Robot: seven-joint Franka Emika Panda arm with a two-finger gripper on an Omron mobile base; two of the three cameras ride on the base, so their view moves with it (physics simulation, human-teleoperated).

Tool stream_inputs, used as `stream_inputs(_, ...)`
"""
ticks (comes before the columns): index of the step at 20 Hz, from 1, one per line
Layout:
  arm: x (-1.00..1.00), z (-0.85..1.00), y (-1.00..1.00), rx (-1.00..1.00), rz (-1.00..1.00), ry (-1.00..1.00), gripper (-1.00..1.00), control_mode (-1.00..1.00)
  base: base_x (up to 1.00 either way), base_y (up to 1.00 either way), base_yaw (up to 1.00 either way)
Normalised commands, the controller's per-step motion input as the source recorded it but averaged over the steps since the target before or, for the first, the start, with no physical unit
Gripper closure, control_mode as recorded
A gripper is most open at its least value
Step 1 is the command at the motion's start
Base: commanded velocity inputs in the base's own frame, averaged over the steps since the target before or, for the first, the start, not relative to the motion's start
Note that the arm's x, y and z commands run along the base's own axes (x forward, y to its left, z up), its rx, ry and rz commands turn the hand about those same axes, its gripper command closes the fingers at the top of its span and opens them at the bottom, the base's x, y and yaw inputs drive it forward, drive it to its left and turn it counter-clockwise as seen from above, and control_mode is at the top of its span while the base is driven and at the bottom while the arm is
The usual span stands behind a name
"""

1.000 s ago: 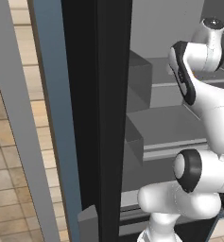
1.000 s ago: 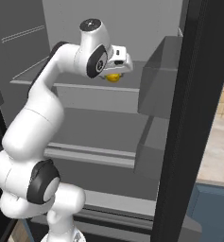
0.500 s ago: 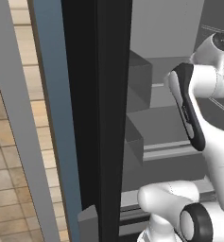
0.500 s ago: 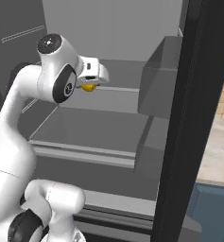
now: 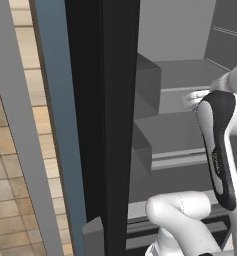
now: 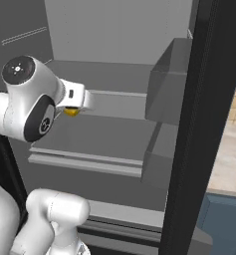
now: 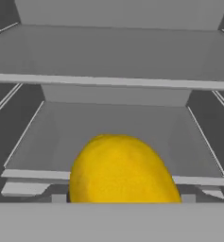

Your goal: Grab the lime and lemon from the fridge, place them in the blender, close the lid, and turn on the blender to create a marinade.

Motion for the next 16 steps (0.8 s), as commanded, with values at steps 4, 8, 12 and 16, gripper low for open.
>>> stream_inputs(4, -1.00, -0.05, 0.25, 0.14, 0.00, 0.07, 1.00, -1.00, 0.00, 0.00, 0.00)
stream_inputs(8, -0.88, -0.37, 0.28, 0.04, 0.00, 0.15, 1.00, -1.00, 0.00, 0.00, 0.00)
stream_inputs(12, -0.22, -0.46, 0.48, -0.04, 0.00, 0.27, 1.00, -1.00, 0.00, 0.00, 0.00)
stream_inputs(16, 0.00, -0.36, 0.32, -0.04, 0.03, 0.18, 1.00, -1.00, 0.00, 0.00, 0.00)
